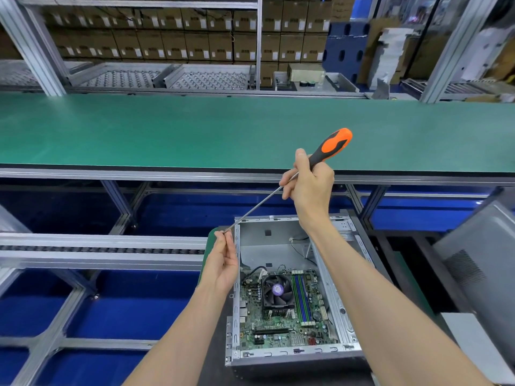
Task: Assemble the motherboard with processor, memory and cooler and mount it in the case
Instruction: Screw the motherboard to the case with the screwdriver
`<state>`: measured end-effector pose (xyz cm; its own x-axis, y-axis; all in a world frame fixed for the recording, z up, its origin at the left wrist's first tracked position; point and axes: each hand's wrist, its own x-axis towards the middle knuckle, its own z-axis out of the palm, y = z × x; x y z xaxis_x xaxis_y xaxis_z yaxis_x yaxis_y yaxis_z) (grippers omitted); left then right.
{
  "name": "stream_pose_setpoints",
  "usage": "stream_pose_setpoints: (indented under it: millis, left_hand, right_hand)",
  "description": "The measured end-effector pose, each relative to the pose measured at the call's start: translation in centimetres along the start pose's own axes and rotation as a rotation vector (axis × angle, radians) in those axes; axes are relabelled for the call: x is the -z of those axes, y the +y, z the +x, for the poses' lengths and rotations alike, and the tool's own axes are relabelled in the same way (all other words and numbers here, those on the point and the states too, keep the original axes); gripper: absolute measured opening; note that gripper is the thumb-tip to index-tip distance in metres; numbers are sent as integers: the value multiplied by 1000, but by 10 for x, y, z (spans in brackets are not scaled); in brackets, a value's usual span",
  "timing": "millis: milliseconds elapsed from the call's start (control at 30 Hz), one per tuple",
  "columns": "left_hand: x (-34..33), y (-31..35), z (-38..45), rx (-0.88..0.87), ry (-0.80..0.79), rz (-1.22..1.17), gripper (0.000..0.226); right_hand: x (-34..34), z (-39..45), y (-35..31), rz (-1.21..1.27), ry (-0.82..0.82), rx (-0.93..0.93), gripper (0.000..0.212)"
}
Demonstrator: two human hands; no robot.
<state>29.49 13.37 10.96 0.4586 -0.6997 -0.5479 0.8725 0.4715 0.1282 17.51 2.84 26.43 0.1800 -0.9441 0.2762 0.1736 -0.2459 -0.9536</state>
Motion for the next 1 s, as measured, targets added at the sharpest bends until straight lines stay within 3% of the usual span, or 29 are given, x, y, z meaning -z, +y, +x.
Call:
stream_pose_setpoints:
  millis: [367, 500, 733, 1000]
  left_hand:
    - [0, 0, -2, 8, -41, -117, 50]
    - [-3, 1, -3, 18, -34, -109, 42]
    - [-7, 3, -6, 8, -34, -111, 53]
    - [17, 9, -1, -29, -17, 294, 49]
  right_hand:
    - [4, 5, 7, 48, 38, -7, 46]
    - [5, 6, 9, 82, -10, -8, 41]
    - [8, 6, 12, 123, -65, -38, 32]
    - [4, 15, -4, 48, -55, 43, 40]
